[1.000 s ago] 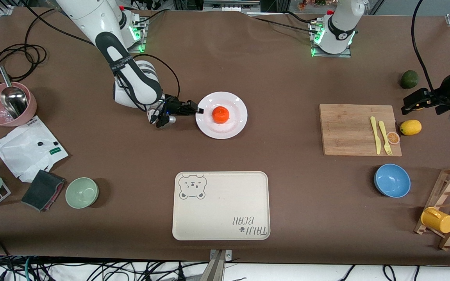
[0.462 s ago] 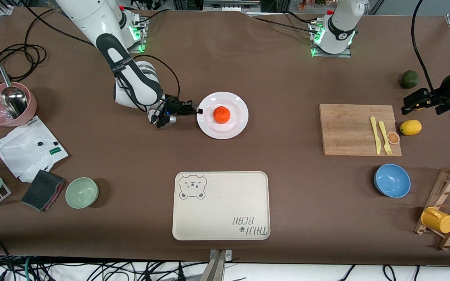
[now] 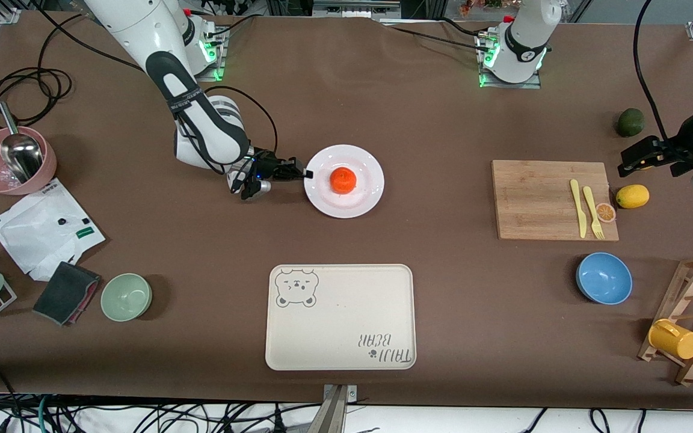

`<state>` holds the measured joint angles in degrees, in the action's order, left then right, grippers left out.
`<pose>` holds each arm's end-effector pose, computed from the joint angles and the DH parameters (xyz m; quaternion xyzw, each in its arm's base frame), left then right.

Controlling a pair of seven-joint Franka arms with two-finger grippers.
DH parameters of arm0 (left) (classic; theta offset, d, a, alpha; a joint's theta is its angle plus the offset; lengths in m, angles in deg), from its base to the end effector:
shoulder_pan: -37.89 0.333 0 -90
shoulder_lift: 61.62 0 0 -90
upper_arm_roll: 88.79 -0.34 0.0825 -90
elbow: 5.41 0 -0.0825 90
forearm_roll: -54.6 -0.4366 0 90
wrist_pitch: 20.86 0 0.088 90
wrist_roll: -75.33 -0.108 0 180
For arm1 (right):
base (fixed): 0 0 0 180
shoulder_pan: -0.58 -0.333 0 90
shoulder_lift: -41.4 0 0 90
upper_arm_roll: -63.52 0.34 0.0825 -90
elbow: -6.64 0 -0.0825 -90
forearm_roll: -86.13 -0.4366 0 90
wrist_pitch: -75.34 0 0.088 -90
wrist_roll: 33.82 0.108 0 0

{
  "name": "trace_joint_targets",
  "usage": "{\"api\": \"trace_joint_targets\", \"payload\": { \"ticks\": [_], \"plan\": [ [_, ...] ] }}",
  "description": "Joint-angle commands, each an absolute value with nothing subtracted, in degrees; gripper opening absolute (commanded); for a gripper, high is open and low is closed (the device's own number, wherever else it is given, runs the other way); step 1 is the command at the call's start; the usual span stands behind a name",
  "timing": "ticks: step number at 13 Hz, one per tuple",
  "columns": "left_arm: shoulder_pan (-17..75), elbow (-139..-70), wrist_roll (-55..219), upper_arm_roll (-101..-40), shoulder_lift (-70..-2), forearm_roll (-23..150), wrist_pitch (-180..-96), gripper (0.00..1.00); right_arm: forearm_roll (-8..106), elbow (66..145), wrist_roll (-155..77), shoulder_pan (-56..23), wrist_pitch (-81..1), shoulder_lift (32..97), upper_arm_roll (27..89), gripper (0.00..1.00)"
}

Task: Place orange and plate with both arms
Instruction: 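Slide the plate with the right gripper onto the bear tray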

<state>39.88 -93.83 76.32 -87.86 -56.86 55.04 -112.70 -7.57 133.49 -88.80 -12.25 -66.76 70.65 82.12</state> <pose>0.6363 0.0114 0.6131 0.9998 0.0181 -0.0117 0.0045 0.4662 0.2971 0.1108 -0.8922 0.0214 0.0242 0.4504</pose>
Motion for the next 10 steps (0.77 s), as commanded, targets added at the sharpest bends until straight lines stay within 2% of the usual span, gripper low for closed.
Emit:
{"api": "trace_joint_targets", "payload": {
  "ticks": [1,10],
  "plan": [
    [40.1,-92.2,76.2,-87.6,-56.2,54.0,-112.0,1.0,-8.5,131.3,-84.6,-12.1,-67.1,70.3,81.8,0.0],
    [40.1,-92.3,76.2,-87.6,-56.2,54.0,-111.9,1.0,-8.4,121.4,-73.5,-11.6,-66.3,72.2,81.8,0.0]
  ]
}}
